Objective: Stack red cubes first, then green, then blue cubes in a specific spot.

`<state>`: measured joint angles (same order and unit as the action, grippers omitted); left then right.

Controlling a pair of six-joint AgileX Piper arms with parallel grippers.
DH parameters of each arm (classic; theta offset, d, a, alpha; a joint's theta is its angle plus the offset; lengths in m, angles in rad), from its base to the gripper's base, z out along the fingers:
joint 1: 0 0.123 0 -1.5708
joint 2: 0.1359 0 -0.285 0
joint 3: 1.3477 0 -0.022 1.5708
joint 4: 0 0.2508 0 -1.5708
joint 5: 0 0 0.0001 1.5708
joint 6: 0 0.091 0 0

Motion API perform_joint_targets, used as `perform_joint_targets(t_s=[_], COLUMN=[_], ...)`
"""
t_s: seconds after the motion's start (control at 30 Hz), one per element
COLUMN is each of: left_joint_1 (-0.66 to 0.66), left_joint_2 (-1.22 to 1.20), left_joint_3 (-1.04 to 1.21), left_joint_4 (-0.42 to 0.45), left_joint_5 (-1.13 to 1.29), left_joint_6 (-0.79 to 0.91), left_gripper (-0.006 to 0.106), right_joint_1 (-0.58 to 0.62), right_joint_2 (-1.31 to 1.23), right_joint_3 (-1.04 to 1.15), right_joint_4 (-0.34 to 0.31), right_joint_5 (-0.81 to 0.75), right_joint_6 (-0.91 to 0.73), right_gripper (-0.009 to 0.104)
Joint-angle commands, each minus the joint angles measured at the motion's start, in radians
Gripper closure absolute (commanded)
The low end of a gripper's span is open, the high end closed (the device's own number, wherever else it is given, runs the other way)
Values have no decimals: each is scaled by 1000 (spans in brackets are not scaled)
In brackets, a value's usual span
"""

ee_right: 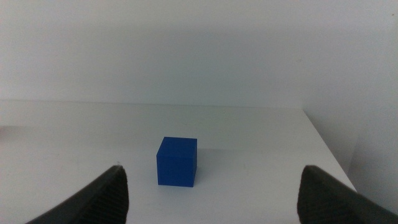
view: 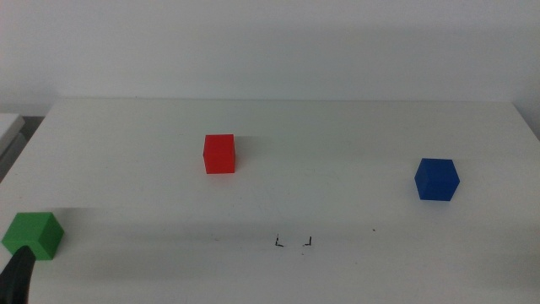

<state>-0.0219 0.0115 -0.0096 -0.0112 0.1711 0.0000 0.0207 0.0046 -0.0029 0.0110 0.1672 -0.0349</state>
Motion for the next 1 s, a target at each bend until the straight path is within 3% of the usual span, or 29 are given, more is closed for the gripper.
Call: perform_joint_targets(t_s=[0.0, 0.2, 0.4, 0.53, 0.7, 0.97], left_joint_1=[0, 0, -7, -93, -229, -343], left_joint_2=[70, 571, 1015, 1288, 1613, 1980], left_joint_3=[-73, -515, -899, -1118, -1394, -1720], left_joint_4=[-27, -51, -156, -125, -59, -65], left_joint_5=[54, 429, 654, 706, 785, 781], left_joint_6=[0, 16, 18, -27, -236, -241], left_gripper=[7, 7, 7, 7, 7, 7], right_joint_1=[-4, -4, -4, -4, -4, -4], right_joint_2=[-5, -5, -5, -5, -5, -5], right_joint_3=[3, 3, 3, 3, 3, 3], right_joint_4=[-11, -11, -11, -11, -11, -11], right_joint_5=[-8, -8, -8, -8, -8, -8], right_joint_6=[-7, -7, -7, -7, -7, -7], right_gripper=[2, 2, 2, 2, 2, 2])
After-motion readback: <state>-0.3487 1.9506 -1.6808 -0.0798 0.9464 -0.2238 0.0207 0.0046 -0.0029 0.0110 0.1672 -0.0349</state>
